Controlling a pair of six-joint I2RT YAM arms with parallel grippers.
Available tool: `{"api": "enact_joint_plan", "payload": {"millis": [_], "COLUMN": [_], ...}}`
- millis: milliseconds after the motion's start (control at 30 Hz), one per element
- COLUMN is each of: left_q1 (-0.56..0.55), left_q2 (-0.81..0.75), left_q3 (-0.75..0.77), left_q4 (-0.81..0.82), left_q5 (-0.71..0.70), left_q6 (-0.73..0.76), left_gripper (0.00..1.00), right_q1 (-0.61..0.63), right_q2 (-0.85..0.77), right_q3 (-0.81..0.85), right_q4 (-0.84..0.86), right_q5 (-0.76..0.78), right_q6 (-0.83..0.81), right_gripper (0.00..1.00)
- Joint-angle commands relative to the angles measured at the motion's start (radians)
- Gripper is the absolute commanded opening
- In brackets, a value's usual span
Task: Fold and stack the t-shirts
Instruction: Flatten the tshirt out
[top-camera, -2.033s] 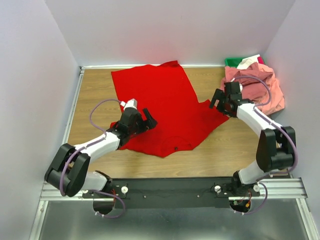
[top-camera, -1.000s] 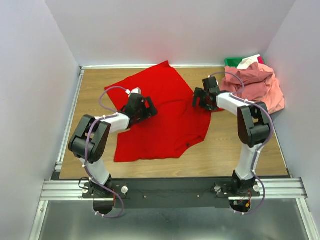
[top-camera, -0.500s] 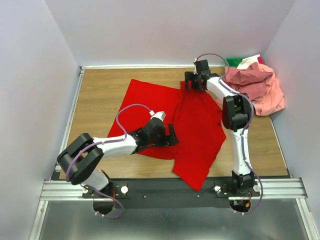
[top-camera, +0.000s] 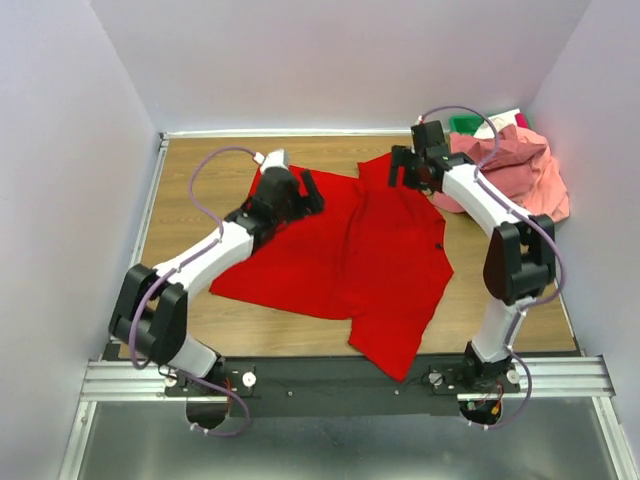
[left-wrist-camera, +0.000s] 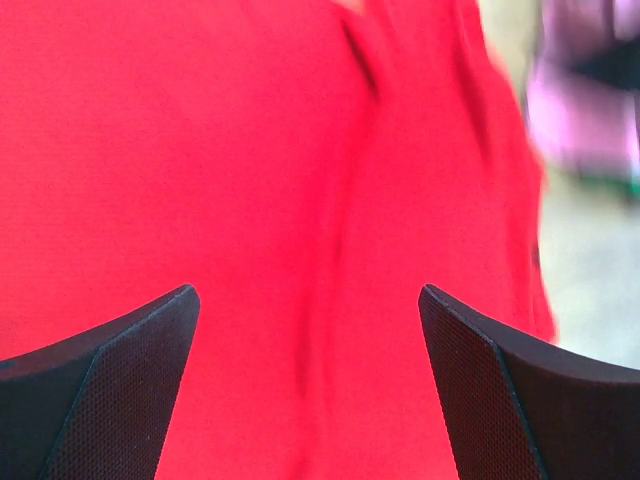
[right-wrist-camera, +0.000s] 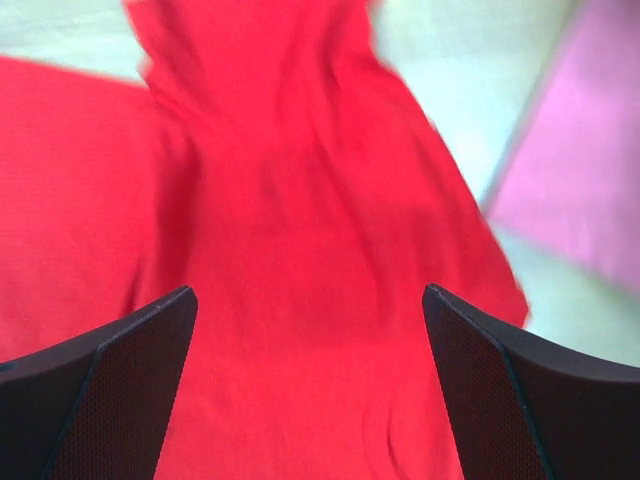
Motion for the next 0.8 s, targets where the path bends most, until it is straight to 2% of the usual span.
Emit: {"api": "enact_joint_plan", "payload": {"millis": [0, 67, 100, 167, 367, 500, 767], "left_q1": [0.144, 0.174, 0.192, 0.211, 0.252, 0.286, 0.395], "left_q2": [0.13, 0.251, 0.292, 0.419, 0.682, 0.797, 0.874], "left_q3": [0.152, 0.296, 0.347, 0.485, 0.755, 0.86, 0.877], "left_q4": [0.009, -0.034, -0.084, -0.133, -0.282, -0.342, -0.342], "left_q5": [0.115, 0.14, 0.078, 0.068, 0.022, 0.06, 0.094], "left_q6": [0.115, 0.162, 0.178, 0.219, 0.285, 0.329, 0.369], "left_gripper": [0.99, 0.99, 0.99, 0.99, 0.99, 0.99, 0.99], "right_q1": [0.002, 0.002, 0.001, -0.001, -0.024, -0.028, -0.031], "right_q2": [-0.045, -0.042, -0.039, -0.017, 0.073, 0.134, 0.245], "right_q3": [-0.16, -0.209, -0.222, -0.245, -0.233, -0.191, -0.055], "right_q4": [-0.045, -0.043, -0.04, -0.037, -0.019, -0.016, -0.011], "right_q5": [0.07, 0.097, 0.108, 0.149, 0.121, 0.099, 0.046], "right_q6": [0.156, 0.175, 0.193, 0.219, 0.223, 0.206, 0.126], "right_gripper": [1.0, 1.0, 1.0, 1.0, 1.0, 1.0, 1.0]}}
